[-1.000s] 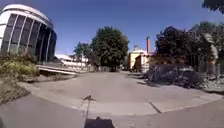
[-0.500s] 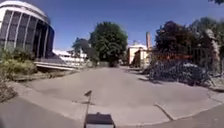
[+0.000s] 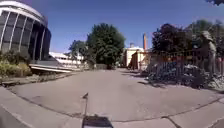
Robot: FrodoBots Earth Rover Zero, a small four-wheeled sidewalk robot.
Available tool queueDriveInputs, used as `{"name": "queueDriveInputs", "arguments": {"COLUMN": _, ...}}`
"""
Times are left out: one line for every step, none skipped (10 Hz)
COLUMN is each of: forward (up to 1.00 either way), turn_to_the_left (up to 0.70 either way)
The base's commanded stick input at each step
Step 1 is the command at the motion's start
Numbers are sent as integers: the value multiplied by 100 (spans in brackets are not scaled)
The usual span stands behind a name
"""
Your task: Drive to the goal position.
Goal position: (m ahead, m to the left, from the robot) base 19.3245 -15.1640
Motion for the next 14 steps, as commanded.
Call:
{"name": "queueDriveInputs", "arguments": {"forward": 70, "turn_to_the_left": -14}}
{"name": "queueDriveInputs", "arguments": {"forward": 70, "turn_to_the_left": -14}}
{"name": "queueDriveInputs", "arguments": {"forward": 70, "turn_to_the_left": -14}}
{"name": "queueDriveInputs", "arguments": {"forward": 70, "turn_to_the_left": -14}}
{"name": "queueDriveInputs", "arguments": {"forward": 70, "turn_to_the_left": -14}}
{"name": "queueDriveInputs", "arguments": {"forward": 70, "turn_to_the_left": -14}}
{"name": "queueDriveInputs", "arguments": {"forward": 70, "turn_to_the_left": -14}}
{"name": "queueDriveInputs", "arguments": {"forward": 70, "turn_to_the_left": -14}}
{"name": "queueDriveInputs", "arguments": {"forward": 70, "turn_to_the_left": -14}}
{"name": "queueDriveInputs", "arguments": {"forward": 70, "turn_to_the_left": -14}}
{"name": "queueDriveInputs", "arguments": {"forward": 70, "turn_to_the_left": -14}}
{"name": "queueDriveInputs", "arguments": {"forward": 70, "turn_to_the_left": -14}}
{"name": "queueDriveInputs", "arguments": {"forward": 70, "turn_to_the_left": -14}}
{"name": "queueDriveInputs", "arguments": {"forward": 70, "turn_to_the_left": -10}}
